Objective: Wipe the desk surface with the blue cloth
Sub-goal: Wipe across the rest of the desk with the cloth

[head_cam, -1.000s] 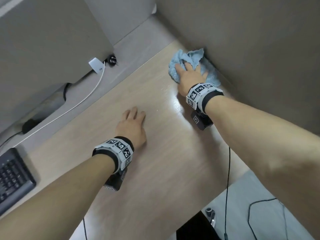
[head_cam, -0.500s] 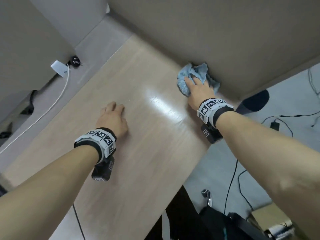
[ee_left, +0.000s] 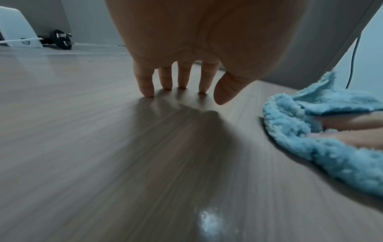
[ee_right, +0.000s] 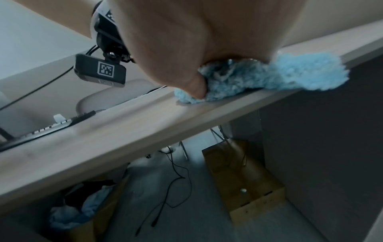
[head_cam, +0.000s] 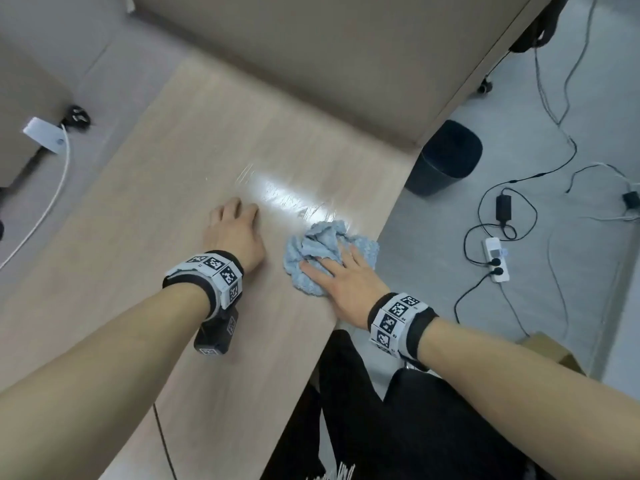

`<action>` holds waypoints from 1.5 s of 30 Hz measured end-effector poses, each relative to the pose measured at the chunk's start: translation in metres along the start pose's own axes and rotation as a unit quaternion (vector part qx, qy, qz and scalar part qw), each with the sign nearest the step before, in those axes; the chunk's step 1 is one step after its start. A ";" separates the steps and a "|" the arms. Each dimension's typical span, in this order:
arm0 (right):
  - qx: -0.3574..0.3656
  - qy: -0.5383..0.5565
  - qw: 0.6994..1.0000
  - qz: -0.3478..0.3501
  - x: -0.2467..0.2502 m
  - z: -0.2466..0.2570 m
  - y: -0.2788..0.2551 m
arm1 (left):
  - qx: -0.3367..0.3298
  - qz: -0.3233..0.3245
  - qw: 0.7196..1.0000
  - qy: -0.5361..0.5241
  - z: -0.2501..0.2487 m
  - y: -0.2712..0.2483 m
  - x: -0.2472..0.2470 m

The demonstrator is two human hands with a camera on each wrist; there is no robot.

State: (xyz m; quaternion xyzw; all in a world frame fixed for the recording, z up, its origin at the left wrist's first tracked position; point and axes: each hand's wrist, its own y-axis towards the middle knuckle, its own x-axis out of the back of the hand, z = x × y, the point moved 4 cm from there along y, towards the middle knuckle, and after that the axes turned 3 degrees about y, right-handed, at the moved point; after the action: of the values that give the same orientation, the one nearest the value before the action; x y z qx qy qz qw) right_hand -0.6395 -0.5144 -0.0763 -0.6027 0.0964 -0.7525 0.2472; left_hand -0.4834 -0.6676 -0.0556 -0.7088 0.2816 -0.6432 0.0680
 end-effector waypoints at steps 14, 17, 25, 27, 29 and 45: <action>-0.196 0.041 0.977 -0.075 0.094 -0.185 0.071 | 0.025 0.002 0.999 0.024 -0.007 0.008 0.007; -0.212 0.055 0.972 -0.087 0.090 -0.182 0.071 | 0.022 0.007 0.999 0.033 -0.006 0.008 0.008; -0.223 0.059 0.971 -0.064 0.075 -0.152 0.045 | 0.010 0.009 0.998 0.054 -0.005 0.003 0.006; -0.208 0.054 0.976 -0.040 0.071 -0.121 0.036 | 0.001 0.010 0.998 0.061 -0.002 0.001 0.004; -0.170 0.055 0.984 -0.007 0.053 -0.077 0.019 | -0.016 0.008 0.999 0.048 0.001 -0.003 0.000; -0.088 0.045 0.995 -0.007 0.021 -0.028 0.000 | 0.008 -0.021 1.000 0.017 0.050 -0.063 -0.021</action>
State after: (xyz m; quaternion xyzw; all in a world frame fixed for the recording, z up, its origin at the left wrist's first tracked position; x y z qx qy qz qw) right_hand -0.6692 -0.5292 -0.0656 -0.5879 0.1690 -0.7695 0.1835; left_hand -0.4165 -0.6180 -0.0535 -0.7031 0.2624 -0.6586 0.0557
